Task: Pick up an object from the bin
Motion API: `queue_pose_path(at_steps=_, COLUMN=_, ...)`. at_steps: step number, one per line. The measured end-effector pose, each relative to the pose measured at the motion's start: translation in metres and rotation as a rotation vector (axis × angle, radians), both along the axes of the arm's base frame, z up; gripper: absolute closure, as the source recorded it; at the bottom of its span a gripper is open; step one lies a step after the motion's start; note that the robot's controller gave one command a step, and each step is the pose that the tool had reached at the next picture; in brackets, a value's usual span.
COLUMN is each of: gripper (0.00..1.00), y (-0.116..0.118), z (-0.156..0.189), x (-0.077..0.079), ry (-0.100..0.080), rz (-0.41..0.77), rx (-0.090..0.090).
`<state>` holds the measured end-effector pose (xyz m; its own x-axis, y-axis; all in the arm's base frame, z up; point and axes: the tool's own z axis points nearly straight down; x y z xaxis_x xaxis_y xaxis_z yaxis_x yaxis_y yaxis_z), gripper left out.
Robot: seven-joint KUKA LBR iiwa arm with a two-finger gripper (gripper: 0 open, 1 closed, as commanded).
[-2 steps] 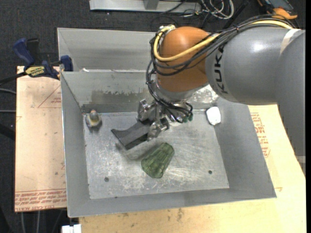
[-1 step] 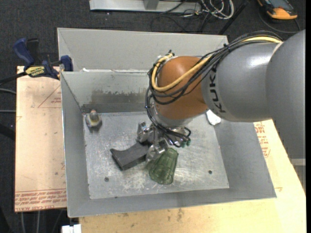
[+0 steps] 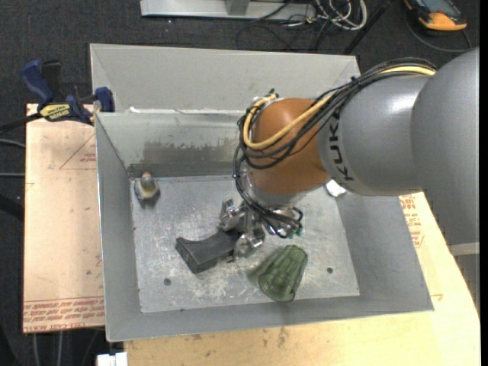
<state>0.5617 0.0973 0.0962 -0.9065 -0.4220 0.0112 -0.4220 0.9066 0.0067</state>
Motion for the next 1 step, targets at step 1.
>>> queue_pose_path(at_steps=1, gripper=1.0, y=0.0045, z=0.183, x=-0.0042, ry=-0.018, rz=0.04, rx=0.0)
